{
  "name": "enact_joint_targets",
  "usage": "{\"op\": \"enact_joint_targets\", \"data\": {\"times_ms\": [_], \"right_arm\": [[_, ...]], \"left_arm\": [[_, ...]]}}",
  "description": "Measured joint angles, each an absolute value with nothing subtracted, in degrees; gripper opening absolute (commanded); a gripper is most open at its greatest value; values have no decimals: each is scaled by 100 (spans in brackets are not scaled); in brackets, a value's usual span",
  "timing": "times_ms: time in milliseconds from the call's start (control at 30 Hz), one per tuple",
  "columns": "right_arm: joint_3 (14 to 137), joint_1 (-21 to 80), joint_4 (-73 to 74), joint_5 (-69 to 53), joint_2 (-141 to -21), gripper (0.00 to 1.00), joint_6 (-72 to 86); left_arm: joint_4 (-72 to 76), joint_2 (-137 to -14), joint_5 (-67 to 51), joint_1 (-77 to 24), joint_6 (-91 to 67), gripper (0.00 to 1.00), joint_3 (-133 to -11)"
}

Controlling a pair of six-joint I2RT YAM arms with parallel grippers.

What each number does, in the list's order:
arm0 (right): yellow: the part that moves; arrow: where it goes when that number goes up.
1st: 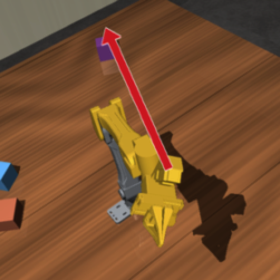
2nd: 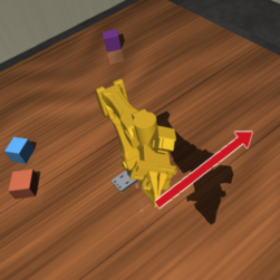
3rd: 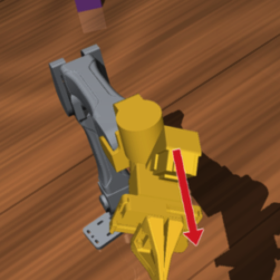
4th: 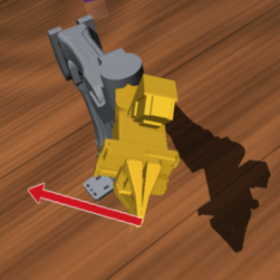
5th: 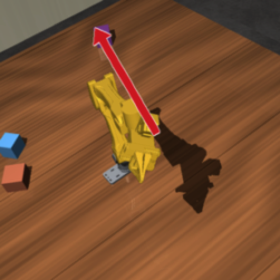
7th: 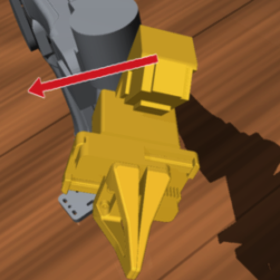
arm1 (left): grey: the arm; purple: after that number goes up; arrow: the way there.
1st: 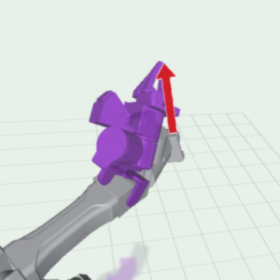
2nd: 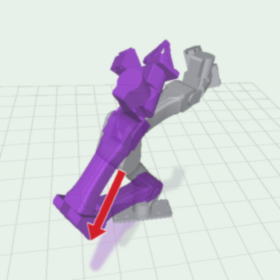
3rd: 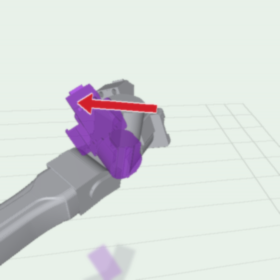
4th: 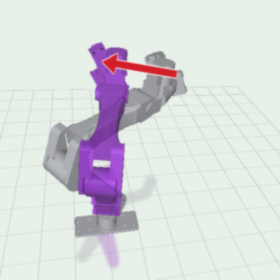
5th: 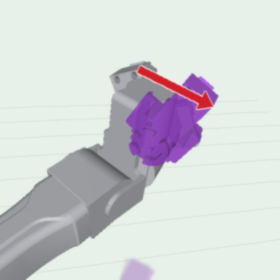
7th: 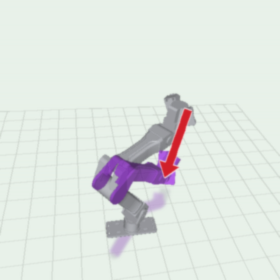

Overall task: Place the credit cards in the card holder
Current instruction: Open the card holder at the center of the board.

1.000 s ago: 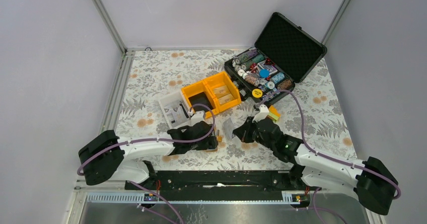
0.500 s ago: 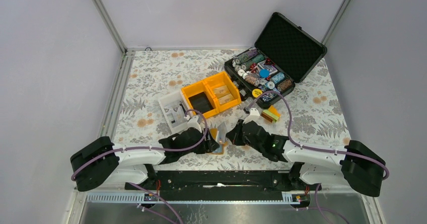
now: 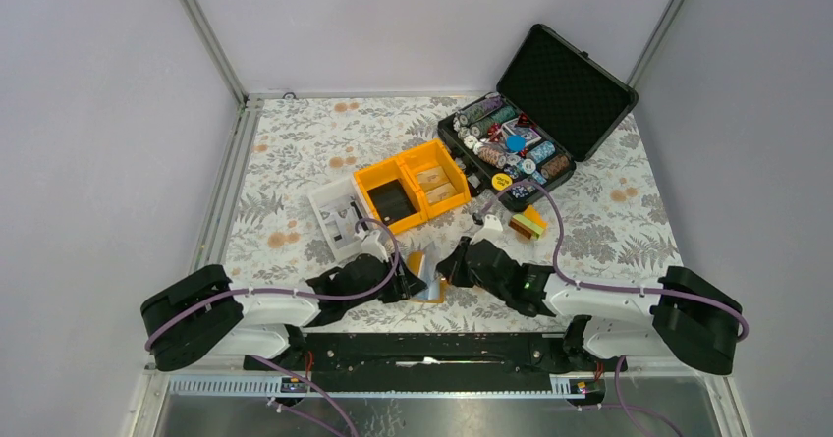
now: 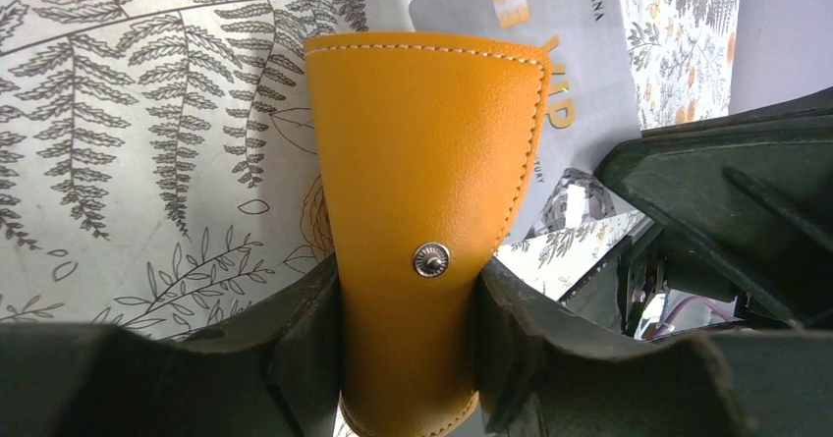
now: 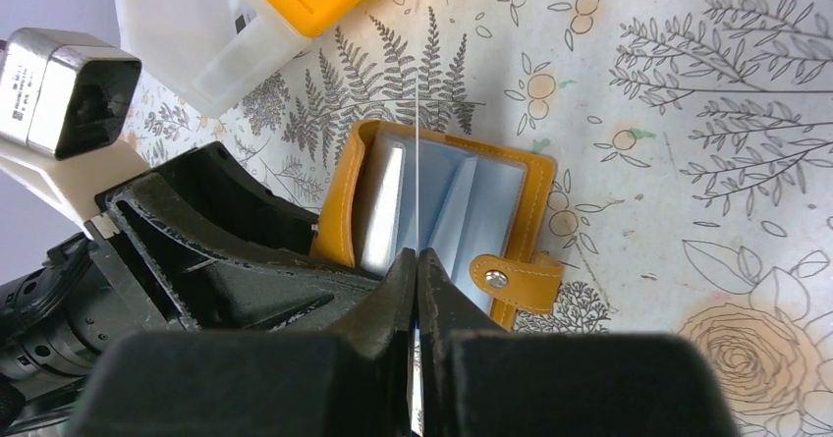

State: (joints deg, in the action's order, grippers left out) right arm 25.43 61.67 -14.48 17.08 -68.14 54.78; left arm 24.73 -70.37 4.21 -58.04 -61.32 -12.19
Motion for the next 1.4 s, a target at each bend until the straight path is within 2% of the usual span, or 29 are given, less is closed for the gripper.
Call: {"op": "enact_joint_targets", "data": {"times_ms": [167, 333, 533, 633, 733, 900, 1000, 1200, 1300, 1400], "right_arm": [[2543, 6252, -1684, 1702, -7094, 0, 5634], [2543, 6324, -1772, 1699, -7205, 0, 5664], [2558, 6329, -1850, 1699, -7216, 0, 5658], [2622, 6329, -1874, 1699, -7216, 0, 5625], [2698, 6329, -1918, 1693, -7216, 0, 5581], [2834, 6329, -2032, 1684, -7271, 0, 5531], [2875, 6329, -2082, 1680, -7341, 0, 5527], [2888, 6329, -2126, 1638, -7430, 0, 5527], [2888, 6333, -2126, 1638, -7432, 0, 5527], [2888, 6333, -2126, 1638, -7432, 0, 5529]], "left_arm": [[2735, -7028, 309, -5734, -6156, 64, -1085], [2829, -6978, 128, -5719, -6014, 80, -1122], [2097, -6895, 93, -5719, -5527, 84, -1514], [1472, -6766, 209, -5719, -5210, 93, -1732], [980, -6602, 318, -5719, -4958, 94, -1863], [537, -6392, 443, -5719, -4753, 92, -1907], [285, -6254, 513, -5719, -4705, 88, -1916], [-222, -6088, 666, -5717, -4676, 67, -1959], [-458, -5975, 733, -5714, -4707, 50, -1962], [-648, -5804, 788, -5714, -4731, 40, -1959]]}}
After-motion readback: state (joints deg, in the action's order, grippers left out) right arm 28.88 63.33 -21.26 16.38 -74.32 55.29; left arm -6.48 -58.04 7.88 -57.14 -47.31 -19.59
